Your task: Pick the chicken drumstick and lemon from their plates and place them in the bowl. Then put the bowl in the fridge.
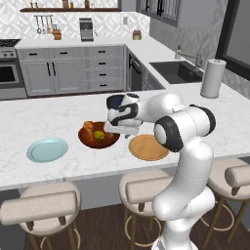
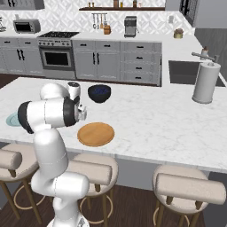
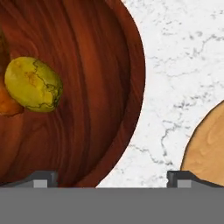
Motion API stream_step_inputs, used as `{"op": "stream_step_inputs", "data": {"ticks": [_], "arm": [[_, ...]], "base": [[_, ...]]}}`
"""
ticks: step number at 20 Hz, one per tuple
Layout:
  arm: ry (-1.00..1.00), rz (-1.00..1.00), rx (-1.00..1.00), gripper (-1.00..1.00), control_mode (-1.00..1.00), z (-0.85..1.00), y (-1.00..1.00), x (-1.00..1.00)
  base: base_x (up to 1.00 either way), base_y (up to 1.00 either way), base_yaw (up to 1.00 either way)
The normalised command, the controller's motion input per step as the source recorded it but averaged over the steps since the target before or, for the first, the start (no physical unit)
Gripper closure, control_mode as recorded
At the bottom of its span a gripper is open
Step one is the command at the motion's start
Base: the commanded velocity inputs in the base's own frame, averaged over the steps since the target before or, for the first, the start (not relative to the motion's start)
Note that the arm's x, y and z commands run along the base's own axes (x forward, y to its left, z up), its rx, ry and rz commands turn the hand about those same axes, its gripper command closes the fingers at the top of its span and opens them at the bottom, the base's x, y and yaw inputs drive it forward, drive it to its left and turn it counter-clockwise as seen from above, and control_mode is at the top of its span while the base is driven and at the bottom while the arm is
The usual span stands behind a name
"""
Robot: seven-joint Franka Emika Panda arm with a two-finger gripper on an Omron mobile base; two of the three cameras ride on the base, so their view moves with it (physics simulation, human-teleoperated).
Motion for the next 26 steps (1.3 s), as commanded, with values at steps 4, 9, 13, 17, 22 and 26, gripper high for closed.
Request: {"op": "stream_step_inputs", "data": {"ticks": [4, 9, 13, 17, 22, 26], "arm": [[0.00, -0.22, 0.11, -1.00, -1.00, -0.24, 0.00, 0.42], [0.00, -0.15, 0.12, -1.00, -1.00, -0.27, 0.01, 0.21], [0.01, -0.09, 0.06, -1.00, -1.00, -0.26, 0.06, 0.01], [0.00, -0.01, 0.01, 1.00, -1.00, 0.00, 0.19, 0.02], [0.00, 0.00, 0.01, 1.00, -1.00, -0.01, 0.10, 0.00], [-0.09, 0.00, 0.04, 1.00, -1.00, 0.27, 0.04, -0.05]], "base": [[0.00, 0.00, 0.00], [0.00, 0.00, 0.00], [0.00, 0.00, 0.00], [0.00, 0.00, 0.00], [0.00, 0.00, 0.00], [0.00, 0.00, 0.00]]}}
